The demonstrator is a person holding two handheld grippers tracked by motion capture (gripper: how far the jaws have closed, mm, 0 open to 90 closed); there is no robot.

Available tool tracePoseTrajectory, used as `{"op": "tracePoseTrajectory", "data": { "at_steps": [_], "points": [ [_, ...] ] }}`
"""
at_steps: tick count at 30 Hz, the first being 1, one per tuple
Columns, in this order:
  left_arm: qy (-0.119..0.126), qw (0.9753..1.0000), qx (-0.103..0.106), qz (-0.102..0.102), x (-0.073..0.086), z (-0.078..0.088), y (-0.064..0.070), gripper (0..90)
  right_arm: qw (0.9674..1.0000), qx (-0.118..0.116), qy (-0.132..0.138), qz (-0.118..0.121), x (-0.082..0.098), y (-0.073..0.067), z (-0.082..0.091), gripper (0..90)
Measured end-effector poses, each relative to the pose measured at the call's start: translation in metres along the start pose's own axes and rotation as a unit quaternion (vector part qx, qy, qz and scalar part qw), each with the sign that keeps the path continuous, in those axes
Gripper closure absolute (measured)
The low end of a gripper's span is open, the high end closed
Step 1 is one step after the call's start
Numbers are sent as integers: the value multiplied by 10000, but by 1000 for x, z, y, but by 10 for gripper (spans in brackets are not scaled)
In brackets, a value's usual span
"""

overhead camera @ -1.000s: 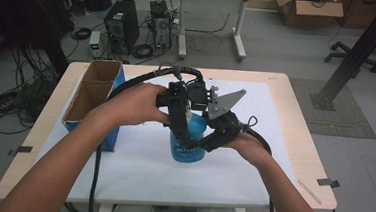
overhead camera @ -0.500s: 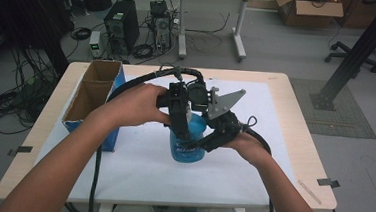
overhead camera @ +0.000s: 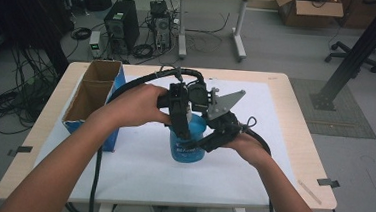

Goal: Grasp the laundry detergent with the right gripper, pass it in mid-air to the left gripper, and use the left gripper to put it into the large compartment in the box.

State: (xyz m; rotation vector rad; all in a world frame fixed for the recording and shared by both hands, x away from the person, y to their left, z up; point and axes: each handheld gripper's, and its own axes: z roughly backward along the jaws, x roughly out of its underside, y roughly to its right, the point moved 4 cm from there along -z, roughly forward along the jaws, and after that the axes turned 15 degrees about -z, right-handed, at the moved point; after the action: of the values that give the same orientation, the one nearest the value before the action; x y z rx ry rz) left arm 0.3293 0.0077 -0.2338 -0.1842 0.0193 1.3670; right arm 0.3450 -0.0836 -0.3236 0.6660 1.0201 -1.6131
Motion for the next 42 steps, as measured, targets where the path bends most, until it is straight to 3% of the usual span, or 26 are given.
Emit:
{"op": "tracePoseTrajectory", "data": {
  "at_steps": [11,12,14,16,19,22,23,27,29,30,33,34,40,42],
  "points": [
    [-103,9999,-128,-20,-2,1,2,380,9999,75,-27,97,0,-1,0,421],
    [-126,9998,-135,10,-2,1,1,381,9998,120,-42,138,-1,0,0,411],
    [-120,9998,-127,126,-1,3,0,381,10000,78,-25,43,-1,-1,0,286],
    [-102,9996,-169,192,1,5,-1,381,9993,323,-163,61,1,1,2,238],
    [-158,9992,-219,291,5,8,-2,381,9991,371,-209,44,7,2,8,186],
    [-205,9987,-231,399,8,10,-4,381,9991,405,-92,-47,12,3,21,171],
    [-267,9979,-222,551,12,10,-5,381,9988,466,-102,-68,14,4,25,169],
    [-324,9961,-259,772,17,13,-8,381,9979,611,-117,-161,18,7,40,158],
    [-340,9931,-329,1070,23,17,-12,381,9961,852,-167,-129,20,8,56,147],
    [-340,9931,-329,1070,23,17,-12,381,9961,852,-167,-129,20,8,56,147],
    [-351,9891,-431,1363,30,23,-16,381,9947,979,-249,-166,21,9,70,143],
    [-358,9873,-469,1476,32,27,-18,381,9929,1120,-367,-156,22,10,80,131],
    [-389,9776,-682,1952,44,43,-26,380,9892,1360,-509,-210,23,13,100,112],
    [-419,9734,-757,2122,48,50,-28,380,9879,1434,-535,-247,22,15,109,111]
  ]
}}
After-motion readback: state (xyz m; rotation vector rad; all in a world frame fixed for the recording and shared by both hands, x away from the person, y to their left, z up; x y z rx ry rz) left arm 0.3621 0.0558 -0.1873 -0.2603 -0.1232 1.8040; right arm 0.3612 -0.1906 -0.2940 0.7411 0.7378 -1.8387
